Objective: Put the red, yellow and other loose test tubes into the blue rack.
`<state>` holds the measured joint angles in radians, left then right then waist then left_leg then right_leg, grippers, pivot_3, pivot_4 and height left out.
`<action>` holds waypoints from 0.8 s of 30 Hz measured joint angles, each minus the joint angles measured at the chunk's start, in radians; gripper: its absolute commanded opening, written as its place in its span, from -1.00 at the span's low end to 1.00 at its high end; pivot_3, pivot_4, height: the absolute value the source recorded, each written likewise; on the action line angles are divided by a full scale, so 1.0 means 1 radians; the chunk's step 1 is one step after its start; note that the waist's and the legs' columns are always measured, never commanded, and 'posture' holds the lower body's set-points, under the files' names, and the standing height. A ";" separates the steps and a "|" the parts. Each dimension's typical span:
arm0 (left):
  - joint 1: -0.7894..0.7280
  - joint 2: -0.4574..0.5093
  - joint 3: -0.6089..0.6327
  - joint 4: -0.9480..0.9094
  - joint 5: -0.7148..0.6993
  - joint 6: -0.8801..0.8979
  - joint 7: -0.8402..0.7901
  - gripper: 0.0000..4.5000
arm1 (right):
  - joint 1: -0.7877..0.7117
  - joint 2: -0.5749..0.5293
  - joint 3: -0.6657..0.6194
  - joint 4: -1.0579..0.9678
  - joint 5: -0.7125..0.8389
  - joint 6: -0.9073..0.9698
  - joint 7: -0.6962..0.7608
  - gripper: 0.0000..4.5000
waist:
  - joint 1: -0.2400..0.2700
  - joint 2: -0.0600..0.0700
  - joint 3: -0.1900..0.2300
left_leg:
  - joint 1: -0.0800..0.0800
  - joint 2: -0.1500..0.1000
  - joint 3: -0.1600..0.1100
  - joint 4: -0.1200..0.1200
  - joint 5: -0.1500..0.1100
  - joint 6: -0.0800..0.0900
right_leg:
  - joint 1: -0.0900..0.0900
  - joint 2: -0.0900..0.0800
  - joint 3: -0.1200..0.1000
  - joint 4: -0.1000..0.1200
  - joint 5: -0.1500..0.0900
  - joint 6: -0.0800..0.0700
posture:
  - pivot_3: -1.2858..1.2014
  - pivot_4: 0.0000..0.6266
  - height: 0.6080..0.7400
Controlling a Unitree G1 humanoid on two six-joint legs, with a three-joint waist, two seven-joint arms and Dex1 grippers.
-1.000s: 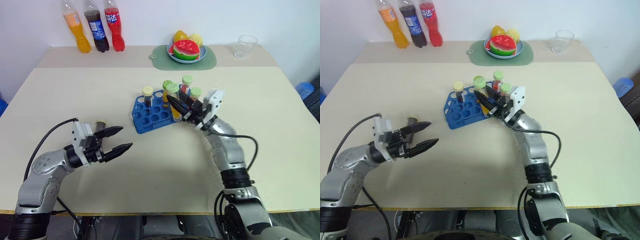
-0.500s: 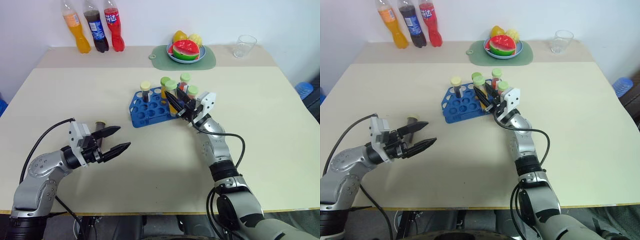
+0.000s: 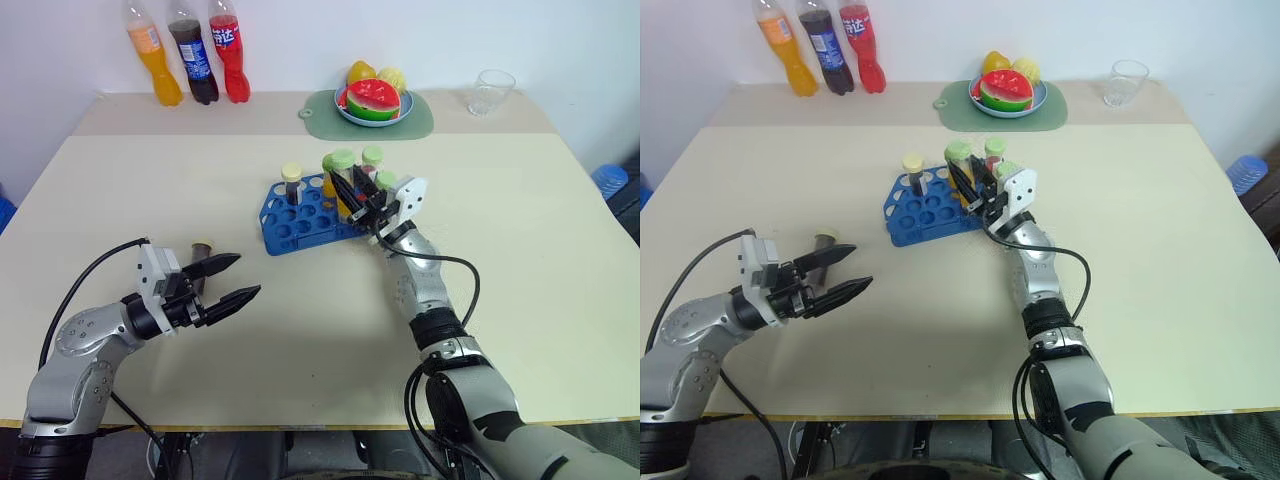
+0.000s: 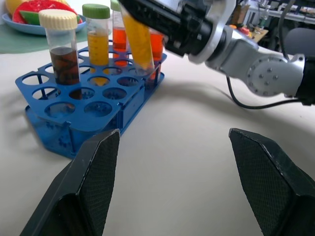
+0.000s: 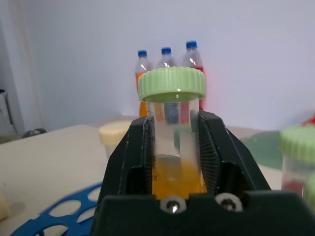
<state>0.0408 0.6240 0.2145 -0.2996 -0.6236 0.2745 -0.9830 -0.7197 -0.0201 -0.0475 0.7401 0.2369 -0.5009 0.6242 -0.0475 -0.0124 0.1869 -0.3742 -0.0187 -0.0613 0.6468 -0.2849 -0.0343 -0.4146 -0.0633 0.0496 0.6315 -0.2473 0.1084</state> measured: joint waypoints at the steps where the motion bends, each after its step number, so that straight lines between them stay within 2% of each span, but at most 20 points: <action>1: 0.003 0.000 0.000 0.000 0.000 0.000 0.001 0.63 | -0.004 0.001 0.000 0.011 -0.002 -0.009 0.000 -0.58 | 0.000 0.000 0.000 | 0.000 0.000 0.000 0.000 0.000 0.000 | 0.000 0.000 0.000 0.000 0.000 0.000 | 0.03 -0.52 1.00; 16: 0.009 -0.006 0.003 -0.018 0.000 0.000 0.020 0.63 | -0.064 0.025 -0.003 0.186 -0.057 -0.150 -0.051 -0.58 | 0.000 0.000 0.000 | 0.001 0.000 0.000 0.000 0.000 0.000 | 0.001 0.000 0.000 0.000 0.000 0.000 | 0.03 -0.52 1.00; 24: 0.018 -0.009 0.003 -0.018 0.000 0.000 0.027 0.63 | -0.042 0.030 -0.014 0.182 -0.036 -0.164 -0.005 -0.58 | 0.000 0.000 0.000 | 0.001 0.000 -0.001 0.000 0.000 0.000 | 0.001 0.000 0.000 0.000 0.000 0.000 | 0.03 -0.52 1.00</action>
<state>0.0586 0.6153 0.2171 -0.3178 -0.6236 0.2748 -0.9560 -0.7614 0.0098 -0.0615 0.9217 0.2008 -0.6649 0.6192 -0.0472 -0.0123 0.1867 -0.3733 -0.0186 -0.0618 0.6469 -0.2848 -0.0347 -0.4137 -0.0632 0.0495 0.6318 -0.2473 0.1083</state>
